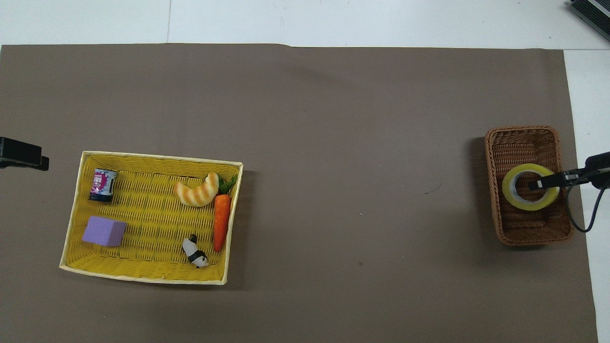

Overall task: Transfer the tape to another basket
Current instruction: 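Open the right gripper and release the tape in the basket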

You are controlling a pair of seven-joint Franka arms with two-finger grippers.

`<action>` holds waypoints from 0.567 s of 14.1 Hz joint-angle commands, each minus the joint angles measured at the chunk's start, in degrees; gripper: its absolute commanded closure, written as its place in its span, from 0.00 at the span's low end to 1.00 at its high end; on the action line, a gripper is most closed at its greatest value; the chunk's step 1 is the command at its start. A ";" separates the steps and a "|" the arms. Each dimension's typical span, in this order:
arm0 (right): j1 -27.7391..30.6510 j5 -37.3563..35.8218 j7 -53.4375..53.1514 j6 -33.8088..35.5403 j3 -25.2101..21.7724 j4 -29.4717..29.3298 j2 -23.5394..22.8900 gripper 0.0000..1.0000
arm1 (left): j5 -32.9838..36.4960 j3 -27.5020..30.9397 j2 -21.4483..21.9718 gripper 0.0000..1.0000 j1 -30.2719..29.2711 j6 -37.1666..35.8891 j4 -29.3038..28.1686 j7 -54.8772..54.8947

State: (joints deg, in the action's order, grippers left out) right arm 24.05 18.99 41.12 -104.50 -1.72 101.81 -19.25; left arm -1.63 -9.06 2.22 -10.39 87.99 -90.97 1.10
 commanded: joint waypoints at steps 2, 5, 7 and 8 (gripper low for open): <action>-4.27 -3.78 -2.70 1.14 0.58 -4.59 2.37 0.00 | 1.45 -0.08 1.21 0.00 -0.51 -0.19 -1.05 5.12; -6.56 -4.40 -6.65 0.97 0.66 -5.66 3.86 0.00 | 1.98 -0.08 1.21 0.00 -0.51 0.08 -1.05 5.23; -9.27 -5.18 -11.56 0.88 0.58 -5.66 6.32 0.00 | 1.98 -0.17 1.21 0.00 -0.51 -0.01 -1.14 5.14; -10.85 -6.85 -14.98 0.62 0.58 -5.66 7.46 0.00 | 1.98 -0.17 1.21 0.00 -0.51 0.08 -1.14 5.05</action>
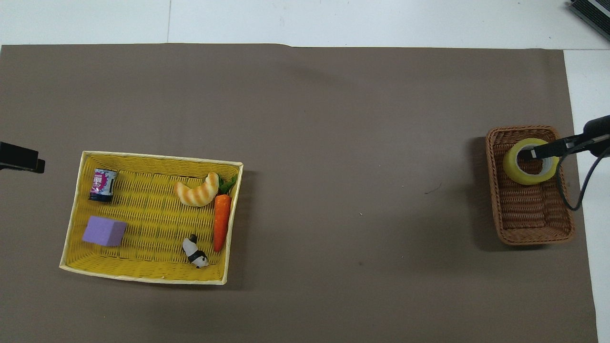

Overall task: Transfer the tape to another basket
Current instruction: 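Open the right gripper and release the tape in the basket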

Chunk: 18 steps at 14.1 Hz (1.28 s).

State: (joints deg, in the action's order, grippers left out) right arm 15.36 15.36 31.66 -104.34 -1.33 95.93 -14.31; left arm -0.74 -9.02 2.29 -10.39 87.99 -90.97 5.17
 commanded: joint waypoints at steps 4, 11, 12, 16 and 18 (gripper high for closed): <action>-10.33 -12.44 -20.90 0.10 0.27 0.22 7.88 0.00 | 1.01 -0.21 1.14 0.00 -0.51 0.16 -1.14 0.98; -15.36 -14.92 -37.09 2.81 0.28 -0.30 13.94 0.00 | 0.57 -0.04 1.49 0.00 -0.51 0.51 -1.84 0.81; -15.10 -14.92 -38.06 5.52 0.01 -1.87 14.48 0.00 | 0.57 -0.04 1.49 0.00 -0.60 0.51 -1.84 0.81; -13.69 -14.57 -38.42 15.81 -0.69 -10.14 14.48 0.00 | 0.48 -0.04 1.49 0.00 -1.39 0.51 -1.84 0.90; -13.69 -14.57 -39.82 17.58 -0.61 -9.98 15.70 0.00 | 0.48 -0.04 1.49 0.00 -1.47 0.43 -1.84 0.90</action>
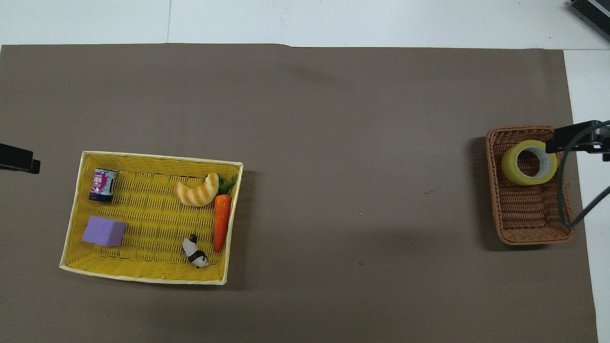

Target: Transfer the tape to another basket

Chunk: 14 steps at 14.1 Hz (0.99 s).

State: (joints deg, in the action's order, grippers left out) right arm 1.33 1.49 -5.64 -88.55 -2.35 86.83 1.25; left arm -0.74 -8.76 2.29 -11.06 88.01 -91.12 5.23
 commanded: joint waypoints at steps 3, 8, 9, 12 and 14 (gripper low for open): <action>0.17 -0.09 -6.92 1.19 0.77 2.72 2.96 0.00 | 0.47 -0.29 1.48 0.00 -0.71 0.41 -1.70 0.84; -0.10 0.00 -7.64 1.45 1.03 3.44 3.23 0.00 | 0.47 -0.29 1.40 0.00 -0.71 0.41 -1.70 0.92; -0.27 0.00 -7.20 1.54 1.21 3.18 3.14 0.00 | 0.47 -0.29 1.40 0.00 -0.71 0.41 -1.70 0.92; -0.54 0.09 -7.02 1.28 1.65 2.82 3.05 0.00 | 0.47 -0.29 1.49 0.00 -0.80 0.49 -1.70 0.75; -0.45 -0.61 -7.02 1.80 1.83 3.00 3.23 0.00 | 0.47 -0.29 1.48 0.00 -0.80 0.67 -1.70 0.75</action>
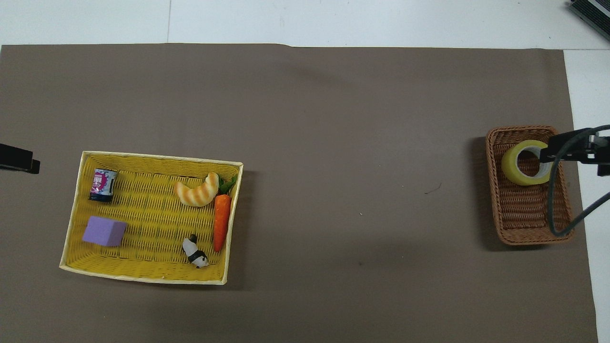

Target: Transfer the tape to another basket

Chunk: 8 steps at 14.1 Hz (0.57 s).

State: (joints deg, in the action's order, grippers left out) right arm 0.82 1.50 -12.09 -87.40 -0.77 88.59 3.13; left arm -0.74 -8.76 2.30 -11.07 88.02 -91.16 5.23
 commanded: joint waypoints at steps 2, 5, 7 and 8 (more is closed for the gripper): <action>0.77 -0.88 -0.30 0.56 -0.10 1.32 1.26 0.00 | 0.47 -0.29 1.40 0.00 -0.80 0.58 -1.66 0.75; 0.42 -1.15 4.08 2.92 -0.28 1.58 1.70 0.00 | 0.47 -0.29 1.40 0.00 -0.80 0.58 -1.66 0.92; 0.42 -1.76 5.32 3.64 -0.28 1.58 1.79 0.00 | 0.47 -0.29 1.48 0.00 -0.80 0.58 -1.66 1.01; 0.15 -1.94 5.32 3.72 -0.28 1.67 1.88 0.00 | 0.47 -0.29 1.48 0.00 -0.80 0.58 -1.66 1.10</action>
State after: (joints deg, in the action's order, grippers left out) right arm 1.08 1.14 -8.35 -84.02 -1.25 88.61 3.43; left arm -0.74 -8.76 2.30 -11.07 88.02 -91.16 5.25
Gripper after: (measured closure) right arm 0.000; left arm 0.000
